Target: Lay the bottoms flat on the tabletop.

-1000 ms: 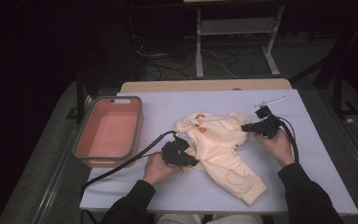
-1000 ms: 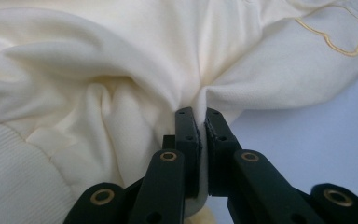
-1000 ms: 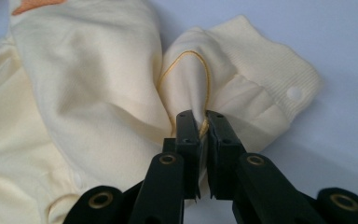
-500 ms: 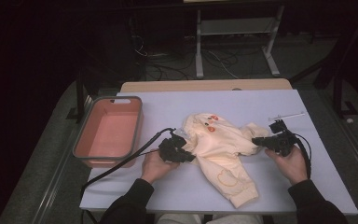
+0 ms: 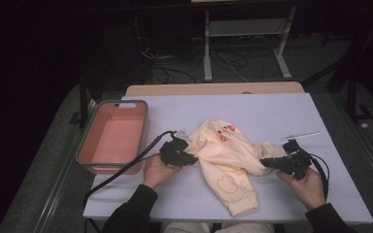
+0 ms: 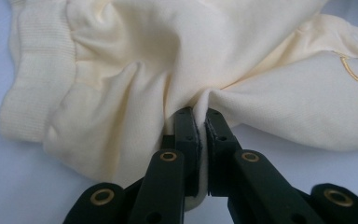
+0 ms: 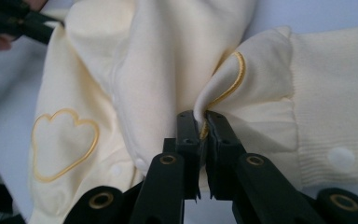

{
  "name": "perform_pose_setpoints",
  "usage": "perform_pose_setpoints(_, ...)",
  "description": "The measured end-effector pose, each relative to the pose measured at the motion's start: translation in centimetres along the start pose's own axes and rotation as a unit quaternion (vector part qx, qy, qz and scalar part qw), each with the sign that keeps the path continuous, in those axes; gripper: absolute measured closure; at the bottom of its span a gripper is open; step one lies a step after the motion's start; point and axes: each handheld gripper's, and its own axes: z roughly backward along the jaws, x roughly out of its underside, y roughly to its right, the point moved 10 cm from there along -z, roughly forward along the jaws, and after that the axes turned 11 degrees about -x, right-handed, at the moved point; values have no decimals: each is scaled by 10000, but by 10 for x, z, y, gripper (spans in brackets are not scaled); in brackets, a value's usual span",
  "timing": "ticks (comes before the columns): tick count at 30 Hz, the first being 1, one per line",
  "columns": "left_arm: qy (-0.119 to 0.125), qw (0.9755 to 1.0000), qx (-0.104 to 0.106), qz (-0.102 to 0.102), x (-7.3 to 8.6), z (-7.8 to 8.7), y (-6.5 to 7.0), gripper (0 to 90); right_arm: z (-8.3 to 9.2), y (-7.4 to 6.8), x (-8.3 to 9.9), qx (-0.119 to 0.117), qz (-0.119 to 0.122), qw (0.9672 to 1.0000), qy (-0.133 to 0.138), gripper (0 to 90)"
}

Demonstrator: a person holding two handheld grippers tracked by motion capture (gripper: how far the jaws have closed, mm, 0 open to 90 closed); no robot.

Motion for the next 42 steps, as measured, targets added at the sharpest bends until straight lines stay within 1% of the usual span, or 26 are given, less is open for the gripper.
perform_pose_setpoints(3,-42,10000,-63,9,1,-1,-3,853,-3,-12,8,-110,120,9998,-90,835)
perform_pose_setpoints(5,-25,10000,-86,24,2,-1,-5,852,-6,-19,13,-174,173,9996,-150,835)
perform_pose_setpoints(9,19,9999,-53,123,3,0,-9,852,-10,-29,19,-316,216,9990,-214,835)
perform_pose_setpoints(12,40,9998,-88,177,4,2,-12,852,-14,-38,24,-460,228,9983,-279,836)
perform_pose_setpoints(14,62,9997,-103,196,5,2,-14,852,-18,-46,28,-543,316,9973,-368,835)
perform_pose_setpoints(15,75,9997,-95,215,5,3,-14,852,-20,-50,30,-577,405,9965,-453,835)
perform_pose_setpoints(16,92,9997,-95,203,5,3,-15,852,-22,-54,32,-595,506,9956,-513,835)
perform_pose_setpoints(17,101,9998,-108,157,5,3,-16,852,-23,-59,33,-603,576,9950,-558,833)
perform_pose_setpoints(18,100,9998,-117,153,5,4,-16,852,-24,-62,34,-615,619,9944,-590,829)
perform_pose_setpoints(20,106,9998,-121,154,5,4,-17,852,-24,-66,34,-629,680,9939,-604,821)
perform_pose_setpoints(22,110,9997,-130,155,5,4,-16,852,-23,-66,33,-620,710,9937,-613,811)
perform_pose_setpoints(25,128,9998,-110,128,5,5,-16,851,-14,-63,27,-608,747,9940,-521,786)
perform_pose_setpoints(28,140,9998,-72,92,5,5,-15,849,-3,-62,17,-570,849,9940,-383,754)
perform_pose_setpoints(29,152,9998,-80,56,5,5,-15,849,1,-62,14,-568,896,9937,-350,744)
perform_pose_setpoints(33,153,9998,-75,30,5,6,-15,849,10,-63,2,-474,1094,9925,-279,713)
perform_pose_setpoints(37,134,9999,-89,17,5,6,-15,849,20,-68,-8,-524,1189,9913,-198,656)
perform_pose_setpoints(38,119,9999,-99,5,6,6,-16,848,22,-69,-11,-532,1214,9911,-151,650)
perform_pose_setpoints(39,103,9999,-100,24,6,6,-15,849,26,-70,-14,-568,1244,9906,-44,645)
perform_pose_setpoints(40,105,9999,-98,29,6,6,-15,849,29,-72,-17,-605,1234,9905,23,637)
perform_pose_setpoints(42,115,9999,-103,23,6,6,-15,849,36,-72,-24,-556,1290,9900,136,619)
